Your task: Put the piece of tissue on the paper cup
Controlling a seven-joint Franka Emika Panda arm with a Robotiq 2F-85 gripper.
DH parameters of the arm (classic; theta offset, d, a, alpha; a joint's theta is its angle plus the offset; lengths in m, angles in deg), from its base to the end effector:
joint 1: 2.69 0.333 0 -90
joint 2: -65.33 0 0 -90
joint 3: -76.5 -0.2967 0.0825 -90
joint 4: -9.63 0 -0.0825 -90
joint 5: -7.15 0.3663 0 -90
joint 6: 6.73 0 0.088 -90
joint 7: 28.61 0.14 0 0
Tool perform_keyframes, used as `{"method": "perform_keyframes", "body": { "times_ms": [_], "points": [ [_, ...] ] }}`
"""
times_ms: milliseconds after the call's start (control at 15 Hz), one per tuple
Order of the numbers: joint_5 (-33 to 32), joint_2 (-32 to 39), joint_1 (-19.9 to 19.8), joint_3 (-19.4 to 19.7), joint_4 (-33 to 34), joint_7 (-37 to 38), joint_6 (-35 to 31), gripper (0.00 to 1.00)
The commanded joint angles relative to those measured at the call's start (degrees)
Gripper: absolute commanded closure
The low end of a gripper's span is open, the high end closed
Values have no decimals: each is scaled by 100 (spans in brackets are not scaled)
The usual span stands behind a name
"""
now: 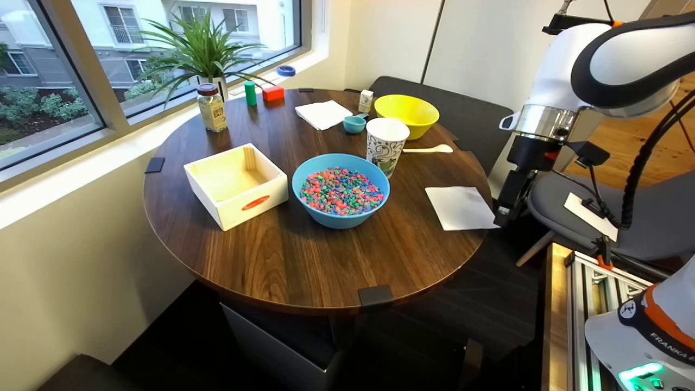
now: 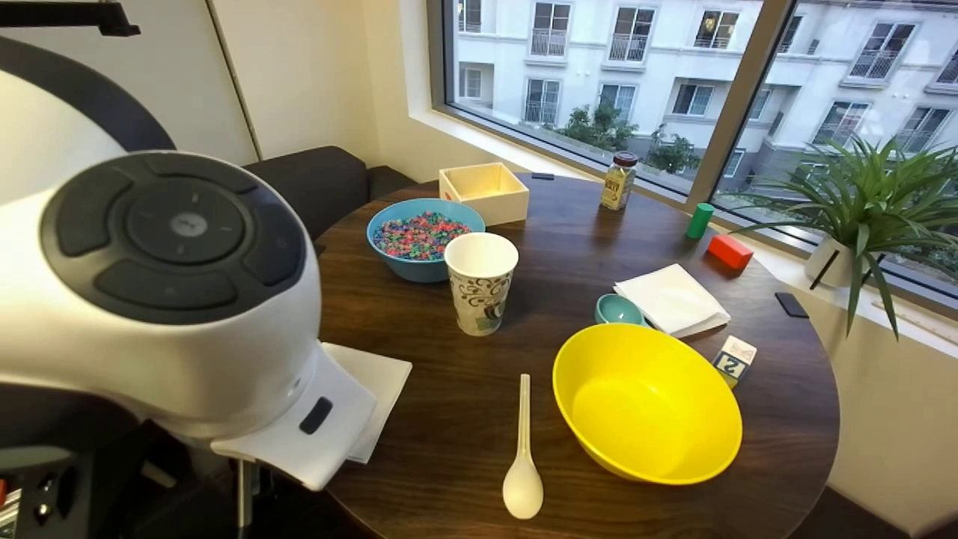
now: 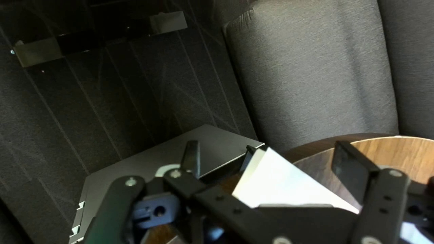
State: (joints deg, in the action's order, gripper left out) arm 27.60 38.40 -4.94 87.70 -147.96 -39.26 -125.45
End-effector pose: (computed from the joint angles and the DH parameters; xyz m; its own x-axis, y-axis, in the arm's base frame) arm 0.3300 -0.0405 0.3075 0.9656 -0.1849 -0.1831 -0.2435 -0.8901 -0.3852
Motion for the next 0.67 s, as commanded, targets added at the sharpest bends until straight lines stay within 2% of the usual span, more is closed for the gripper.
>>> {"method": "perform_keyframes", "body": {
  "times_ms": [0, 133, 200, 333, 467, 600],
  "points": [
    [114, 198, -44, 36, 6, -184, -92, 2],
    [95, 202, -67, 36, 10, -219, -108, 27],
    [91, 188, -80, 36, 13, -220, -107, 30],
    [75, 160, -111, 32, 19, -193, -104, 48],
    [81, 149, -124, 39, 27, -202, -101, 60],
    [98, 168, -127, 56, 35, -226, -105, 78]
  ]
}}
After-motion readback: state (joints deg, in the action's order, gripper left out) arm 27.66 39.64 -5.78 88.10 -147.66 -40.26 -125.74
